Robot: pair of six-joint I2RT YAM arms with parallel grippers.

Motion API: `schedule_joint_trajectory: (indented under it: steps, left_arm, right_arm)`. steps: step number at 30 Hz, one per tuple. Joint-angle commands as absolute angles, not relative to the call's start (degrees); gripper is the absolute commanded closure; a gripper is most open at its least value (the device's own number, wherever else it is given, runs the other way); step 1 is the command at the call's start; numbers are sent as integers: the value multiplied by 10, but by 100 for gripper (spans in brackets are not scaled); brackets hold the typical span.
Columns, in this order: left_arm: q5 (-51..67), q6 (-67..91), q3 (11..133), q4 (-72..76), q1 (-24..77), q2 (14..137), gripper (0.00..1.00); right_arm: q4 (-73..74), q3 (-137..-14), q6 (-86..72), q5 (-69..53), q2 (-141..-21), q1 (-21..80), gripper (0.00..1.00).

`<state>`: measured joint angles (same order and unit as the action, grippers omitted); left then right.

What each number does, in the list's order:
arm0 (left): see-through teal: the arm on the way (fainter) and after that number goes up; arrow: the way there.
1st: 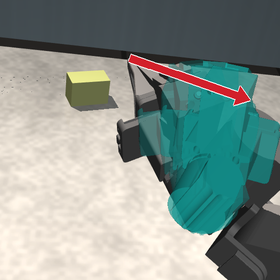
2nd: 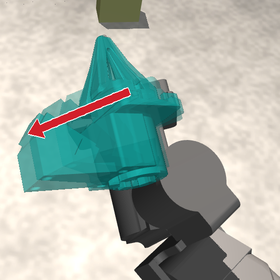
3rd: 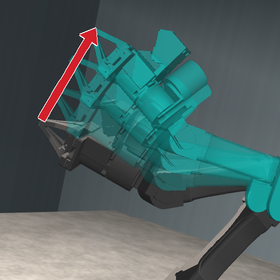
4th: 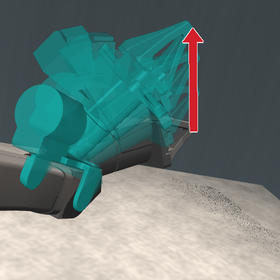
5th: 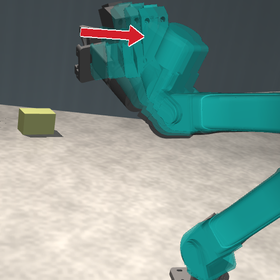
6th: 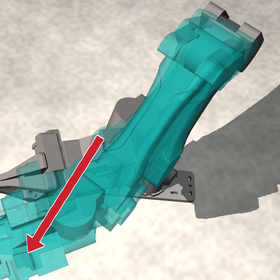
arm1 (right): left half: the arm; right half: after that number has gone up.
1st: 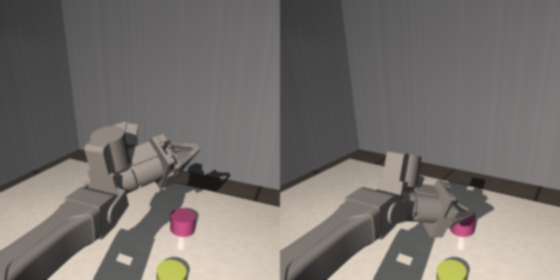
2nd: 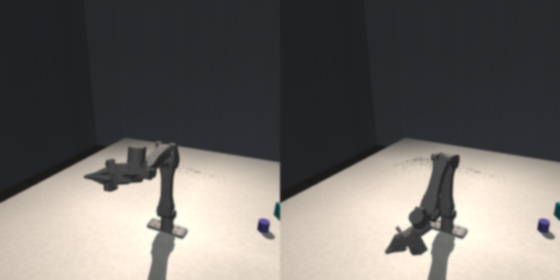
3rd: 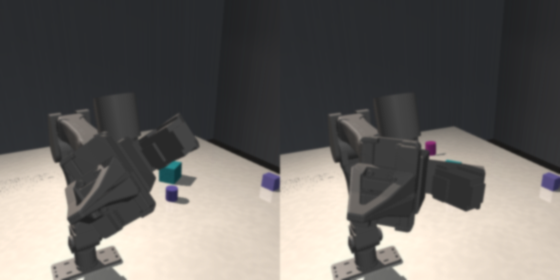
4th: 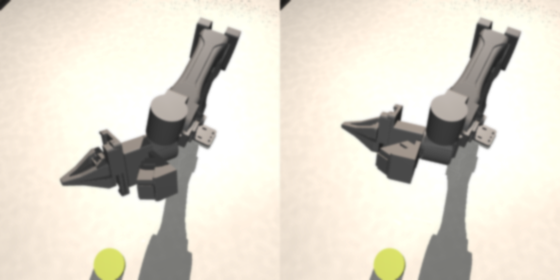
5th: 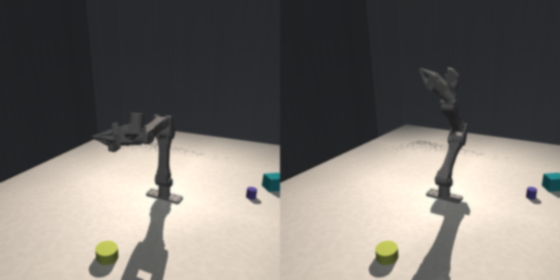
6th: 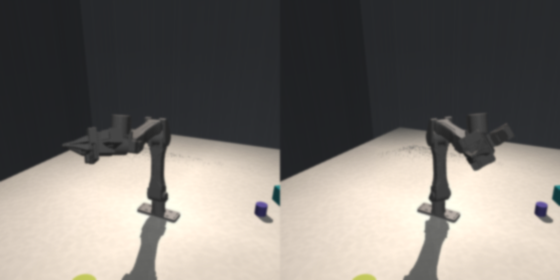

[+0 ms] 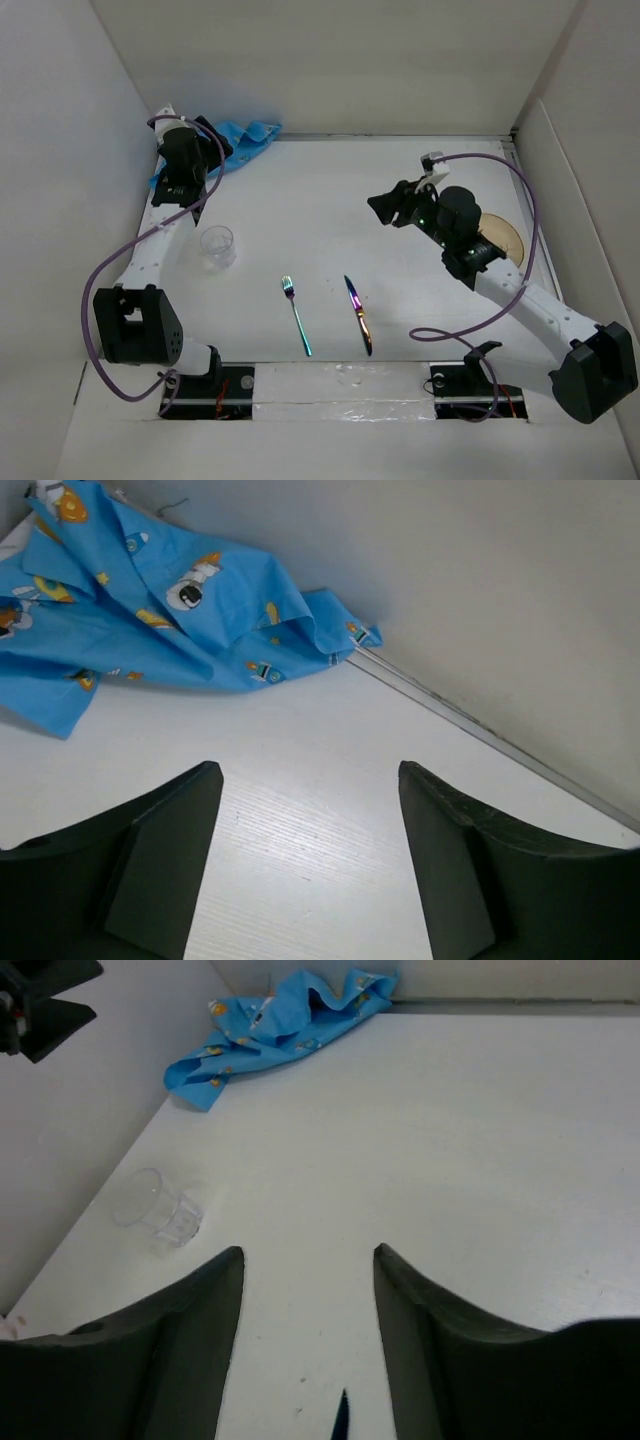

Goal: Set the dinner table for one person

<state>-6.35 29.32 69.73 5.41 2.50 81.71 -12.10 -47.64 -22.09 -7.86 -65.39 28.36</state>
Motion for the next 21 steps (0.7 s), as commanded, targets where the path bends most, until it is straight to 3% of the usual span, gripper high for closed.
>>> schedule_joint_trajectory:
  steps: [1, 3, 4, 5, 6, 10, 13, 15, 18, 19, 21]
  left_arm:
    - [-121, 302, 705, 78, 23, 812, 31]
    - [-141, 294, 722, 52, 23, 838, 30]
    - [-163, 292, 729, 40, 23, 852, 31]
    - [-179, 291, 737, 29, 23, 880, 32]
    - [-187, 292, 761, 14, 15, 896, 35]
    - [-185, 321, 795, -47, -31, 961, 67]
    - [-101, 364, 736, -28, -100, 966, 68]
    - [-81, 374, 686, 12, -130, 959, 63]
    - [-102, 367, 685, 2, -146, 973, 44]
    - [-114, 363, 692, -14, -146, 980, 40]
    - [-116, 357, 703, -23, -146, 995, 37]
  right_arm:
    - [-180, -475, -230, -89, -642, 294, 52]
    - [-185, -470, -236, -93, -649, 294, 70]
    - [-194, -469, -235, -102, -651, 294, 89]
    - [-196, -469, -234, -104, -652, 300, 99]
    - [-196, -468, -228, -103, -654, 300, 100]
    - [-156, -481, -211, -77, -651, 315, 100]
    - [-167, -471, -210, -59, -647, 315, 100]
    - [-171, -464, -214, -63, -649, 315, 100]
    - [-165, -467, -210, -63, -654, 320, 74]
    - [-172, -465, -211, -63, -657, 320, 55]
    - [-166, -472, -208, -70, -665, 325, 46]
